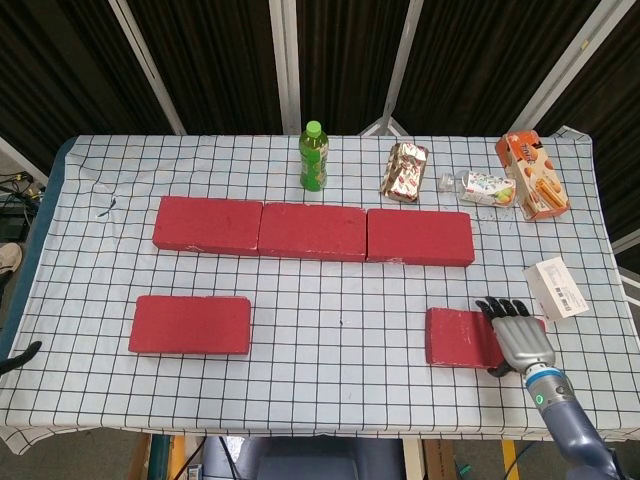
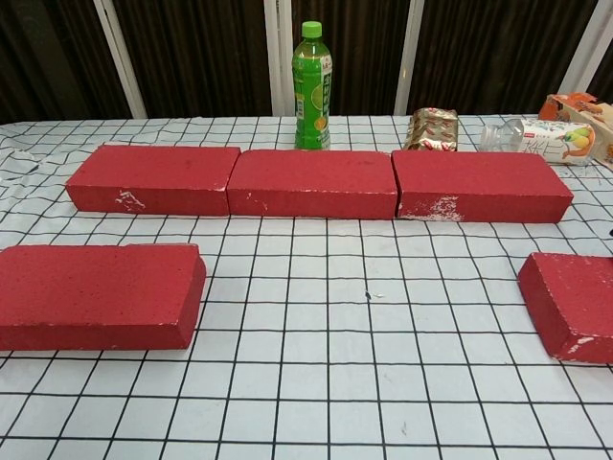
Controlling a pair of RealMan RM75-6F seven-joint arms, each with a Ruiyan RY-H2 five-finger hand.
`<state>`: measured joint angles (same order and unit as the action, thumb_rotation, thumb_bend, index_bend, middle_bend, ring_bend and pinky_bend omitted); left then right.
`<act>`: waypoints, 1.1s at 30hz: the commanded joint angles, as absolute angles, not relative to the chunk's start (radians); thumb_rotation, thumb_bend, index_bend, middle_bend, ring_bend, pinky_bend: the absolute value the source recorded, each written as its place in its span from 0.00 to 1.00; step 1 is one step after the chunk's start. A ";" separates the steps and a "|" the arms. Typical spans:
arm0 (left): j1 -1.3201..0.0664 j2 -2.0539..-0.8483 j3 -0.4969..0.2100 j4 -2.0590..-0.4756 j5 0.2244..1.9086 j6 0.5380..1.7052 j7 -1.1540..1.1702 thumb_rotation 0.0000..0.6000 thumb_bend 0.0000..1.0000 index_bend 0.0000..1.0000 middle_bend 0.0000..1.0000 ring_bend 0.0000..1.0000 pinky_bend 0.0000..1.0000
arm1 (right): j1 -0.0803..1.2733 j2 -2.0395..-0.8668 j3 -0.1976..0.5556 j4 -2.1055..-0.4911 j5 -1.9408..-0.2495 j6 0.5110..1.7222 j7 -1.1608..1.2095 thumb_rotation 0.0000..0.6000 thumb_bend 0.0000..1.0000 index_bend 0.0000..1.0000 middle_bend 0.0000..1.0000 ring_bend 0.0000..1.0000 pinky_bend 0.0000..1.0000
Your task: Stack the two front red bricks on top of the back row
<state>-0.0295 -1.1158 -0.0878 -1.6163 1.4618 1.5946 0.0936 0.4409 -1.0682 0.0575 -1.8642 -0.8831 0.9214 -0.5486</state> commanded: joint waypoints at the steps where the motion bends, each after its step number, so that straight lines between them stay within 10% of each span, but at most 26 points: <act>1: -0.030 -1.116 -0.090 -1.616 1.458 1.593 0.096 1.00 0.16 0.06 0.00 0.00 0.05 | 0.467 -1.077 0.052 -1.858 -0.841 0.908 -0.565 1.00 0.15 0.00 0.00 0.00 0.00; 33: -0.034 -1.125 -0.090 -1.629 1.451 1.584 0.137 1.00 0.16 0.06 0.00 0.00 0.05 | 0.526 -1.154 -0.004 -1.780 -0.811 0.949 -0.544 1.00 0.15 0.04 0.18 0.13 0.00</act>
